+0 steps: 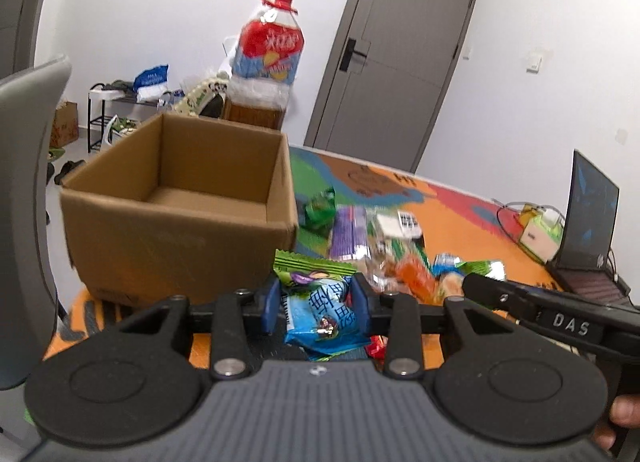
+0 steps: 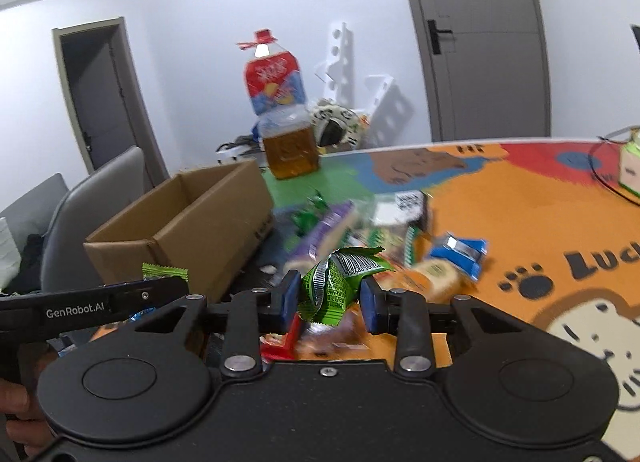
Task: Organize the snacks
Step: 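Carry both snacks over the cardboard box and open both tools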
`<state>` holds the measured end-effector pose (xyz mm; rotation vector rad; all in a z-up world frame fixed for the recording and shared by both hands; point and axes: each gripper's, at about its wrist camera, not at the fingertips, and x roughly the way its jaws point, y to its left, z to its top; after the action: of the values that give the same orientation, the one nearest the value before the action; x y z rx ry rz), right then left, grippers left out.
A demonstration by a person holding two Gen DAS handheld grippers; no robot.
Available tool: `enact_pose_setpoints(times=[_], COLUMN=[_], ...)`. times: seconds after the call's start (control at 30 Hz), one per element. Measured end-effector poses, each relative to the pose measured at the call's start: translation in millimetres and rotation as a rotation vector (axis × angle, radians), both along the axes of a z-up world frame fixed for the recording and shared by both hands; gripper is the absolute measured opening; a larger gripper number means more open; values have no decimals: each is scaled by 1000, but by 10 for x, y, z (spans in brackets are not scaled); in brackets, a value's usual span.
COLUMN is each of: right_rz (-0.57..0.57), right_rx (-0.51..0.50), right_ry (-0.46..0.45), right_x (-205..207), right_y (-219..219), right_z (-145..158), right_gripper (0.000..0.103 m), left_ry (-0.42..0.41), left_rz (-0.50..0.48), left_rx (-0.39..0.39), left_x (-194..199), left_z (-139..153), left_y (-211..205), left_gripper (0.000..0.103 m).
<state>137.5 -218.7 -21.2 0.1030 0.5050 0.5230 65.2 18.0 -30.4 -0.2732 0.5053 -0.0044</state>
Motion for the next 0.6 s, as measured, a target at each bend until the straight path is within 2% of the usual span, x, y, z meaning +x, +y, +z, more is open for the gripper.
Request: enact_pose_setpoints(times=[0.3, 0.6], right_rz=[63, 114], right_rx=[22, 52], right_ry=[-47, -78], right_x=[13, 86], right_y=[305, 594], right_z=[162, 323], right_gripper=[33, 33], left_ry=[-64, -93], left_rz=[48, 86], left_rx=[8, 14], left_x=[-10, 69], left_z=[269, 446], left_y=[181, 340], left_gripper=[36, 36])
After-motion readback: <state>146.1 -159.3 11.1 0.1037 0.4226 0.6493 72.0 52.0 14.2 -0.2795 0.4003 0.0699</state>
